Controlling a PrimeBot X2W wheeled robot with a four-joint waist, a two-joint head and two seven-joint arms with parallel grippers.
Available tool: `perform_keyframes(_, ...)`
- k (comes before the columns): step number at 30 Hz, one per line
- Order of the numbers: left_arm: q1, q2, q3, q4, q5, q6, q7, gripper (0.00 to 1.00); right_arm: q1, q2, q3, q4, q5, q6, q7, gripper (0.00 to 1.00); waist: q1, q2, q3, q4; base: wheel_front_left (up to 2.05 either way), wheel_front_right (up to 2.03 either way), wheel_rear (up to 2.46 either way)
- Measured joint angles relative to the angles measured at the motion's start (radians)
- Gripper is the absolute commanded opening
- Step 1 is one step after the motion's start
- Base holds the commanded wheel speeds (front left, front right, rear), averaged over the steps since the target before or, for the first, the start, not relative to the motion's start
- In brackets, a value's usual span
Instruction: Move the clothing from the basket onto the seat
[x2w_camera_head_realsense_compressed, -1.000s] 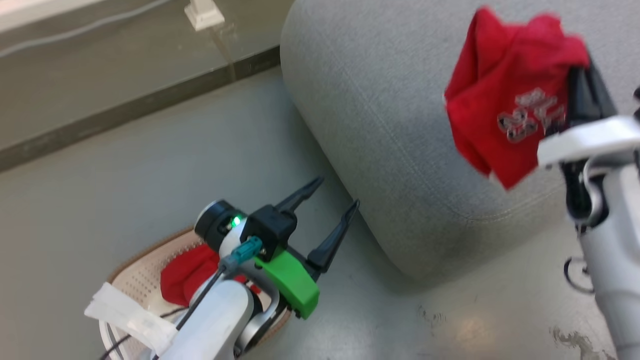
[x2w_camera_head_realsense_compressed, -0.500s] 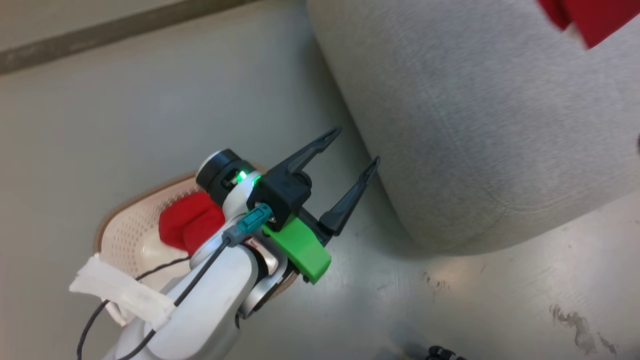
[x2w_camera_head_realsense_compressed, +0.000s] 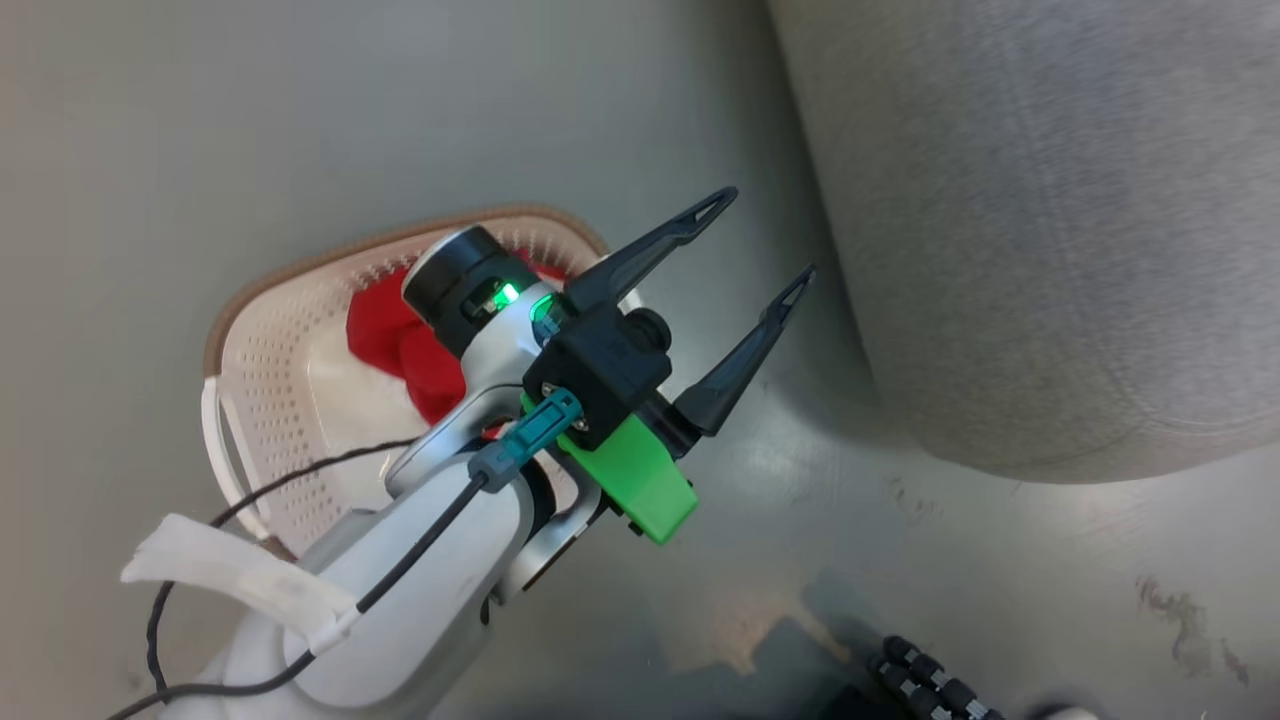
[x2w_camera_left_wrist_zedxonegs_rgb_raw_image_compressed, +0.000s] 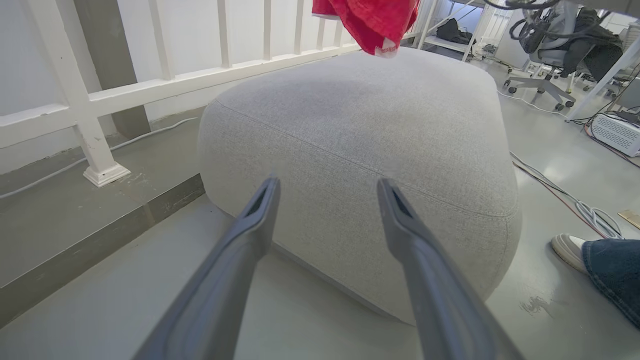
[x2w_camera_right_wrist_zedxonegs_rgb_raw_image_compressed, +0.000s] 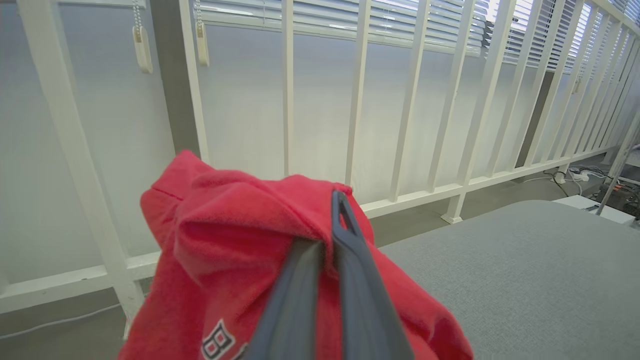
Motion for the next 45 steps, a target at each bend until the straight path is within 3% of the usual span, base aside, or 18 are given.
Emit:
perform_keyframes(4, -0.020, 0.012, -0.003, -0.014, 0.009, -0.005, 0.007, 1.00, -0.010, -0.008, -0.011, 0.047, 0.000, -0.015, -0.001, 0.00, 0.0000, 0.0000, 0.056, 0.027, 0.00, 0.00, 0.00)
perform_keyframes(12, -0.039, 0.036, -0.001, -0.019, 0.040, -0.007, 0.021, 1.00, -0.012, 0.059, -0.008, 0.141, 0.010, -0.016, -0.043, 0.00, 0.0000, 0.0000, 0.153, 0.059, 0.00, 0.00, 0.00)
perform_keyframes(19, -0.041, 0.055, -0.002, -0.011, 0.044, -0.009, 0.021, 1.00, -0.012, 0.103, 0.026, 0.198, 0.007, -0.012, -0.076, 0.02, 0.0000, 0.0000, 0.190, 0.046, 0.00, 0.00, 0.00)
perform_keyframes(21, -0.044, 0.055, -0.002, -0.009, 0.044, -0.009, 0.016, 1.00, -0.012, 0.104, 0.034, 0.207, 0.002, -0.002, -0.084, 0.41, 0.0000, 0.0000, 0.189, 0.038, 0.00, 0.00, 0.00)
perform_keyframes(22, -0.047, 0.055, -0.002, -0.007, 0.043, -0.009, 0.015, 1.00, -0.012, 0.104, 0.036, 0.211, -0.001, 0.000, -0.090, 0.66, -0.0001, 0.0000, 0.187, 0.034, 0.00, 0.00, 0.00)
perform_keyframes(23, -0.050, 0.056, -0.002, -0.005, 0.043, -0.009, 0.014, 1.00, -0.012, 0.105, 0.037, 0.214, -0.001, 0.003, -0.090, 1.00, -0.0001, 0.0000, 0.185, 0.030, 0.00, 0.00, 0.00)
perform_keyframes(33, -0.051, 0.083, 0.028, 0.016, 0.031, -0.015, -0.013, 1.00, 0.002, 0.192, 0.089, 0.228, -0.015, 0.059, -0.103, 1.00, -0.0001, 0.0000, 0.160, -0.032, 0.00, 0.00, 0.00)
perform_keyframes(45, -0.031, 0.081, 0.064, 0.085, -0.025, -0.016, -0.097, 1.00, 0.123, 0.173, 0.054, 0.123, -0.053, 0.091, -0.104, 1.00, -0.0001, 0.0000, 0.056, -0.075, 0.00, 0.00, 0.00)
